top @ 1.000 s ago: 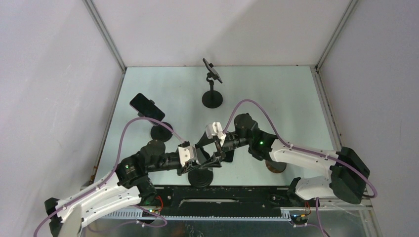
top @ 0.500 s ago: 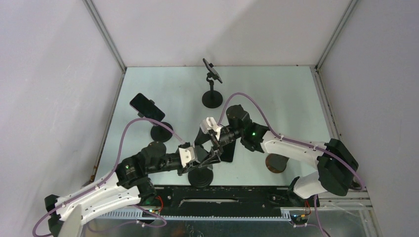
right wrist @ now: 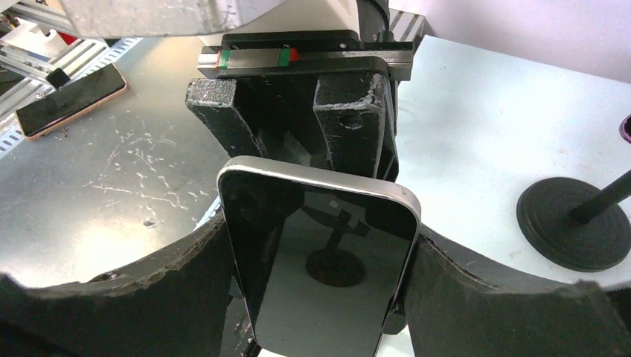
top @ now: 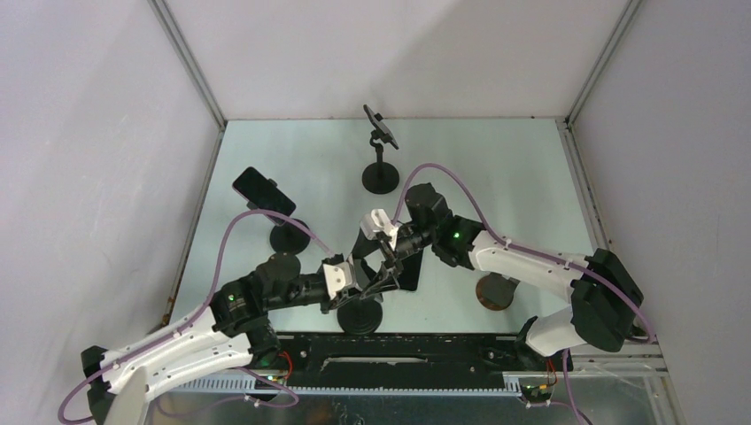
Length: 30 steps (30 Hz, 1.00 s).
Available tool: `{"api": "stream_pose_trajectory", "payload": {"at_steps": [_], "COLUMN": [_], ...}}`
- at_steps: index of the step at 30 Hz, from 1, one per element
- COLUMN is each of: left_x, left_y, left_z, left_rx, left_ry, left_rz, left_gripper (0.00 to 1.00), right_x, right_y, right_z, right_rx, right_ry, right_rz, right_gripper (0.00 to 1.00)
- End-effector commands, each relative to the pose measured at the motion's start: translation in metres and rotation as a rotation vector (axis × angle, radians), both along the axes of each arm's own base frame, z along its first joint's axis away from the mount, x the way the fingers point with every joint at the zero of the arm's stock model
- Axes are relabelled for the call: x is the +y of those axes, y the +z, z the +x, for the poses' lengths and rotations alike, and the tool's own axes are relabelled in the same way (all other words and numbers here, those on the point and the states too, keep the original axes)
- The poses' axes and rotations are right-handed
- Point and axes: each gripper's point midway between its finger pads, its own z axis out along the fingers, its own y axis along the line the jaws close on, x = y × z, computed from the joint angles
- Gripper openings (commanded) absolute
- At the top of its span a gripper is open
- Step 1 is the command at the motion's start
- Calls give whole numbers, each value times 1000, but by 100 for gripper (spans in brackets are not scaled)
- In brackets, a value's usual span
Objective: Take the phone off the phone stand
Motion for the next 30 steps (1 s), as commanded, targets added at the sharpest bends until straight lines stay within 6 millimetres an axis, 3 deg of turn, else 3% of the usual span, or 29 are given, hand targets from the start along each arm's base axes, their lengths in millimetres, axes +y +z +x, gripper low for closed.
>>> {"api": "stream_pose_trajectory", "payload": {"at_steps": [1, 13, 21, 30], "left_x": [-20, -19, -19, -19], "left_y": [35, 30, 31, 30], "left_z": [-91, -101, -105, -103], "left_rx": [-33, -26, -23, -29], "left_ry": [-527, -556, -587, -570], "left_rz": [-130, -110, -109, -107], "left_gripper": [0, 0, 0, 0], "right_x": [-20, -25, -36, -37], "right_y": [-28, -37, -48, -39], "right_z": [171, 199, 184, 165], "right_rx": [-289, -313, -278, -287], "right_ry": [-632, -693, -548, -482], "right_rz": [-115, -186, -240, -242], "right_gripper": [0, 0, 0, 0]}}
